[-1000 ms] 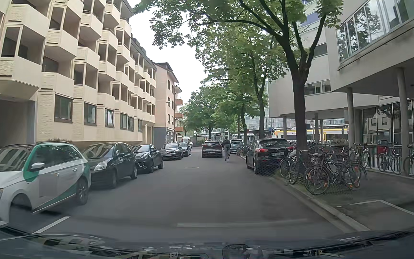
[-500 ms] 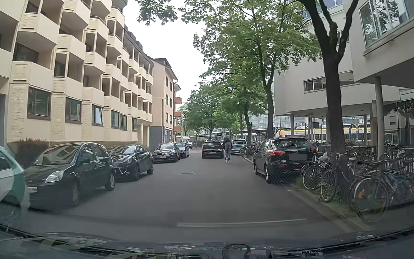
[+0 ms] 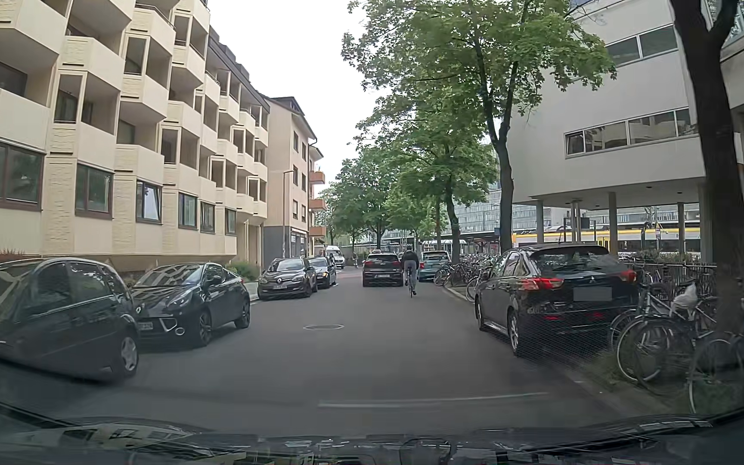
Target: Follow the waypoints while adhering to traffic rules and regulations
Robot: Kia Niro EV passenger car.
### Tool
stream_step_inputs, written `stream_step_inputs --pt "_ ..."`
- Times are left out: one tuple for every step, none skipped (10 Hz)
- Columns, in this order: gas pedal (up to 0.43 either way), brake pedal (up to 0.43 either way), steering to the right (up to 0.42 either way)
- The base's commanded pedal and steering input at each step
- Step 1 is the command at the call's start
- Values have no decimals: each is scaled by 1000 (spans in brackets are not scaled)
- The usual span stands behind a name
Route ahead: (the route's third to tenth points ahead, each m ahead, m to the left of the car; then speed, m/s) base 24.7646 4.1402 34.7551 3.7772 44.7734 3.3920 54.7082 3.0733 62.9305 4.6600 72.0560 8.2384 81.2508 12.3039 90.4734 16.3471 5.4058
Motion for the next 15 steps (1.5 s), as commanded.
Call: stream_step_inputs --pt "0 0 0" --pt "0 0 0" --pt "0 0 0" --pt "0 0 0" --pt "0 0 0" --pt "0 0 0" --pt "0 0 2" --pt "0 0 5" --pt "0 0 7" --pt "0 0 9" --pt "0 0 11" --pt "0 0 14" --pt "0 0 16" --pt "0 0 15" --pt "0 0 13"
